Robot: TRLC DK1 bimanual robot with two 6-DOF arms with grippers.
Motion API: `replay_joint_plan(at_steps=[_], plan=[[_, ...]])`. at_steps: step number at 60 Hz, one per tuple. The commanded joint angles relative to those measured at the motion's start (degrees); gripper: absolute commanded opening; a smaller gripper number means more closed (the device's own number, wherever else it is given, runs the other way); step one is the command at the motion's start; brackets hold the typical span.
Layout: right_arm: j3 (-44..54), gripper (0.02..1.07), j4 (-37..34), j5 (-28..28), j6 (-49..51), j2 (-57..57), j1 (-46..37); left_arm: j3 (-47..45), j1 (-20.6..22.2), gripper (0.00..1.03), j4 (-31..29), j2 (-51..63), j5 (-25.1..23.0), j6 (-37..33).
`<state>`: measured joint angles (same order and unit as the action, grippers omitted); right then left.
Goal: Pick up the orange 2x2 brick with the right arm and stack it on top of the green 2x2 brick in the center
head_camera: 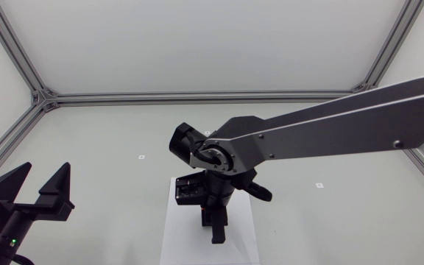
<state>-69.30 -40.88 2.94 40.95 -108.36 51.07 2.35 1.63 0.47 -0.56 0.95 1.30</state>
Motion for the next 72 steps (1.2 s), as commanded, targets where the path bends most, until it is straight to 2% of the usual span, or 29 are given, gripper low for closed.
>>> replay_joint_plan(at_steps=[1,23,72], plan=[[4.3,0.08,-0.2,-0.1,-0.8,-4.0,1.8,-2.3,0.0,0.99,-0.6,-0.2,-0.2,-0.3],[2.3,0.08,-4.8,-1.9,1.9,-6.3,2.4,-2.3,0.0,0.99,-0.6,-0.2,-0.2,-0.4],[1.4,0.08,-8.2,2.7,9.3,-9.6,0.3,-2.3,0.0,0.99,-0.6,-0.2,-0.2,-0.3]])
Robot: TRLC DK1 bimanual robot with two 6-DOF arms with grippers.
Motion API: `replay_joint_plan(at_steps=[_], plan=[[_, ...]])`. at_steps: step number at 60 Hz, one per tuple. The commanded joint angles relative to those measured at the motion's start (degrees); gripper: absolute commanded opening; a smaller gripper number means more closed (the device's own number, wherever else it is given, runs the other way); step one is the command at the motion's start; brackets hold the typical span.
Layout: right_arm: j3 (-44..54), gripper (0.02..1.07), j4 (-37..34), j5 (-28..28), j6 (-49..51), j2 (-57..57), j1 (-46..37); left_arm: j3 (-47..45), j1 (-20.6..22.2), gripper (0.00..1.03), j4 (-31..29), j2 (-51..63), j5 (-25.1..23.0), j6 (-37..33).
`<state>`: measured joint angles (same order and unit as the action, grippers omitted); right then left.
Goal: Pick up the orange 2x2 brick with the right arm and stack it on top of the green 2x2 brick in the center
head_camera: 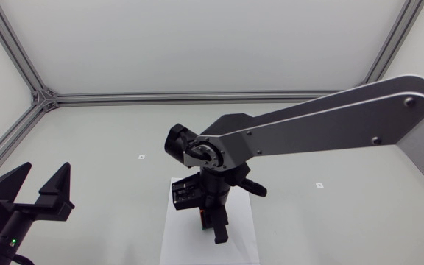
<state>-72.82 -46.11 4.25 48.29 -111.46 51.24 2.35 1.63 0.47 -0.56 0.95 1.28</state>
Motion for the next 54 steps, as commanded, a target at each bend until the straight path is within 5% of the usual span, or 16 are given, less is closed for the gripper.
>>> replay_joint_plan(at_steps=[1,54], plan=[[5.0,0.08,-2.9,1.5,2.0,-6.5,0.1,-2.3,0.0,0.99,-0.6,-0.2,-0.2,-0.3],[4.9,0.08,-0.3,1.2,-6.6,-3.3,-2.2,-2.3,0.0,0.99,-0.6,-0.2,-0.2,-0.3]])
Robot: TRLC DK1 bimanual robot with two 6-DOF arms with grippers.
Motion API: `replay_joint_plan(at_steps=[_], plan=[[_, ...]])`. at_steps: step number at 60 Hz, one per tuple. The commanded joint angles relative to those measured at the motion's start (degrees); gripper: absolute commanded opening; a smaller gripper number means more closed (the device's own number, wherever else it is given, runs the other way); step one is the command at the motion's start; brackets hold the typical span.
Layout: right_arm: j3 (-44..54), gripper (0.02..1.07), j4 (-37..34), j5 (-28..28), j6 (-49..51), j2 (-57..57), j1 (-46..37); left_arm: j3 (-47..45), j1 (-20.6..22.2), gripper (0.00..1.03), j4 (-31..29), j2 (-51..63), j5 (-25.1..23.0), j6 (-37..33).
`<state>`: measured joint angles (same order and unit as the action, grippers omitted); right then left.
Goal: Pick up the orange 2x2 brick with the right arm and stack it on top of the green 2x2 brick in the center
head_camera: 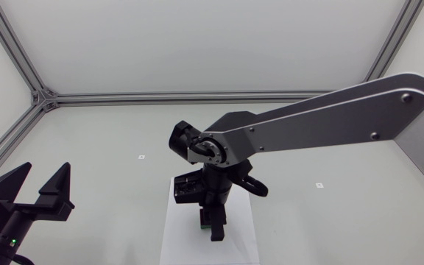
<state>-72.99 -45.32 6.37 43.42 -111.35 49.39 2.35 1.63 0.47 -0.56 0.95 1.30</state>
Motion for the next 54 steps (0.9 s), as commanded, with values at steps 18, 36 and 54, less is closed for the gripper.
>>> replay_joint_plan(at_steps=[18,36,54], plan=[[6.4,0.08,-1.2,-1.4,-2.9,-1.3,0.1,-2.3,0.0,0.99,-0.6,-0.2,-0.2,-0.3],[5.6,0.08,0.1,-1.8,-5.5,-1.4,0.2,-2.3,0.0,0.99,-0.6,-0.2,-0.2,-0.3],[4.3,0.08,1.4,-2.3,-6.7,-2.6,1.2,-2.3,0.0,0.99,-0.6,-0.2,-0.2,-0.3]])
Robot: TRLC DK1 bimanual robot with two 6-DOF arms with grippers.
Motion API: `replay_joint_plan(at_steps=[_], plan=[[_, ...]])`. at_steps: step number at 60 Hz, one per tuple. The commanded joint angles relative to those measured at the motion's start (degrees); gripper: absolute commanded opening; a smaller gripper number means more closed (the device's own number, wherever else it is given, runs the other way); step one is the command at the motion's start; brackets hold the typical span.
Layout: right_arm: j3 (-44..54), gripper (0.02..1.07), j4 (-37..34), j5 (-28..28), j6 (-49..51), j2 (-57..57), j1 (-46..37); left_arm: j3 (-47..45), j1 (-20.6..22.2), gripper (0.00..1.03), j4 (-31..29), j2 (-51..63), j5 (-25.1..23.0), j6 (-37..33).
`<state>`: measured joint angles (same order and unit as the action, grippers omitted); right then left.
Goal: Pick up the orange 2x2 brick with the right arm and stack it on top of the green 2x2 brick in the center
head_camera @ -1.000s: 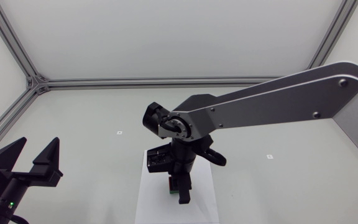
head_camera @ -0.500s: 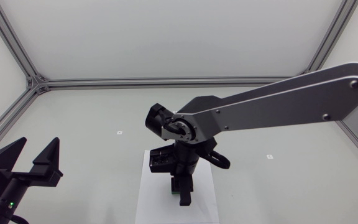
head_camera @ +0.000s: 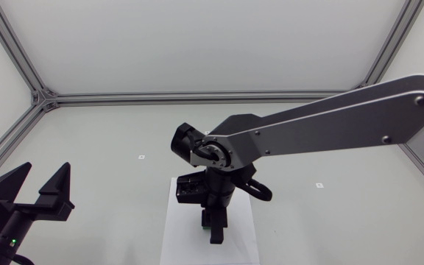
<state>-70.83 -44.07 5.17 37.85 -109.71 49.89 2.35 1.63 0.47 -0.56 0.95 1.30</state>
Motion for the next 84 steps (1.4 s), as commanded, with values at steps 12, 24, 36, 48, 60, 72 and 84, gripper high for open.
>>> replay_joint_plan(at_steps=[12,24,36,48,60,72,84], plan=[[1.5,0.08,1.0,-1.6,-1.7,-4.7,0.6,-2.3,0.0,0.99,-0.6,-0.2,-0.2,-0.3],[1.7,0.08,1.8,-2.2,-1.3,-4.5,1.0,-2.3,0.0,0.99,-0.6,-0.2,-0.2,-0.3],[1.1,0.08,1.8,-2.2,-0.8,-4.3,1.2,-2.3,0.0,0.99,-0.6,-0.2,-0.2,-0.3],[0.7,0.08,1.8,-2.2,-0.8,-4.9,1.3,-2.3,0.0,0.99,-0.6,-0.2,-0.2,-0.3],[1.4,0.08,1.8,-2.2,-0.7,-4.9,1.3,-2.3,0.0,0.99,-0.6,-0.2,-0.2,-0.3],[2.1,0.12,1.4,-2.1,-0.2,-4.5,1.3,-2.3,0.0,0.99,-0.6,-0.2,-0.2,-0.3],[3.2,0.29,1.4,-1.9,0.5,-3.4,1.5,-2.3,0.0,0.99,-0.6,-0.2,-0.2,-0.3]])
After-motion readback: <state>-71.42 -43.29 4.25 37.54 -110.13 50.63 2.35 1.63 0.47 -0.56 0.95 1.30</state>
